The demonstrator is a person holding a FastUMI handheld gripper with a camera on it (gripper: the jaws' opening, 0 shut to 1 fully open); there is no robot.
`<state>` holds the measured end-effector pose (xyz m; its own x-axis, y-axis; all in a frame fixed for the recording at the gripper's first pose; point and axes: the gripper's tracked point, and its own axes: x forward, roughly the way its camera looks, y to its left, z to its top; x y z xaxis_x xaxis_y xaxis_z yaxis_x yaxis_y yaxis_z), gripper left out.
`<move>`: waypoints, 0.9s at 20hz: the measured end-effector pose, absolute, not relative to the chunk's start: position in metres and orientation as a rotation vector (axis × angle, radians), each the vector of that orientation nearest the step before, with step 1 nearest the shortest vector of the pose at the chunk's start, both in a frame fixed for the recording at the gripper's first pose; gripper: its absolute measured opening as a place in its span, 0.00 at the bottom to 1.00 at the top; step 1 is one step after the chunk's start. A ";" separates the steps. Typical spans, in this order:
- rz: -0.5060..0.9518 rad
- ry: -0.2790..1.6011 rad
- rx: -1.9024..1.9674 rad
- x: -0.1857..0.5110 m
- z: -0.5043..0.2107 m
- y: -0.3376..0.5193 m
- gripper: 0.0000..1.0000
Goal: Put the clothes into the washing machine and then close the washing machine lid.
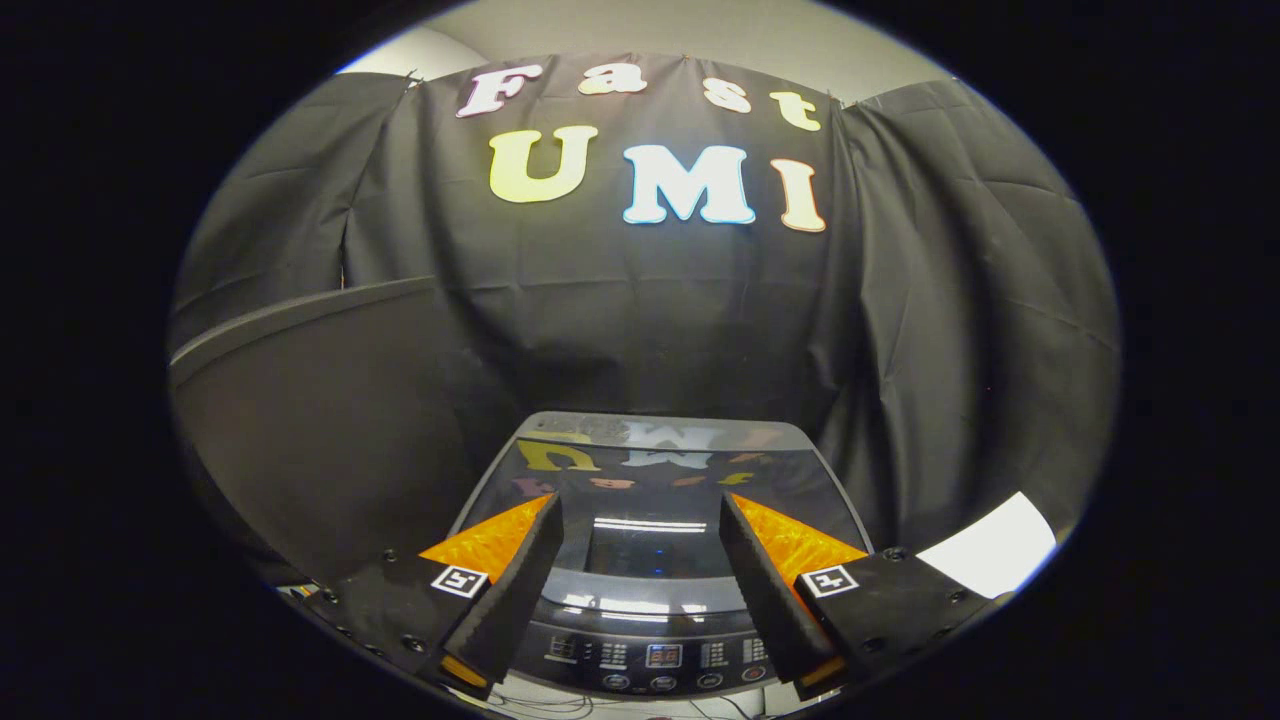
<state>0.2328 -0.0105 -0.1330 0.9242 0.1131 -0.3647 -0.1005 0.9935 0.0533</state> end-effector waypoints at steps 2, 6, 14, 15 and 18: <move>0.120 0.351 0.036 0.218 -0.116 0.001 0.98; 0.148 0.289 0.049 0.174 -0.082 0.018 0.98; 0.140 0.155 0.078 0.083 -0.027 0.028 0.98; 0.136 0.143 0.080 0.075 -0.022 0.026 0.98; 0.107 0.125 0.093 0.053 -0.012 0.015 0.98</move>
<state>0.0533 0.0152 -0.0125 0.9864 0.1125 -0.1195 -0.1009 0.9900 0.0991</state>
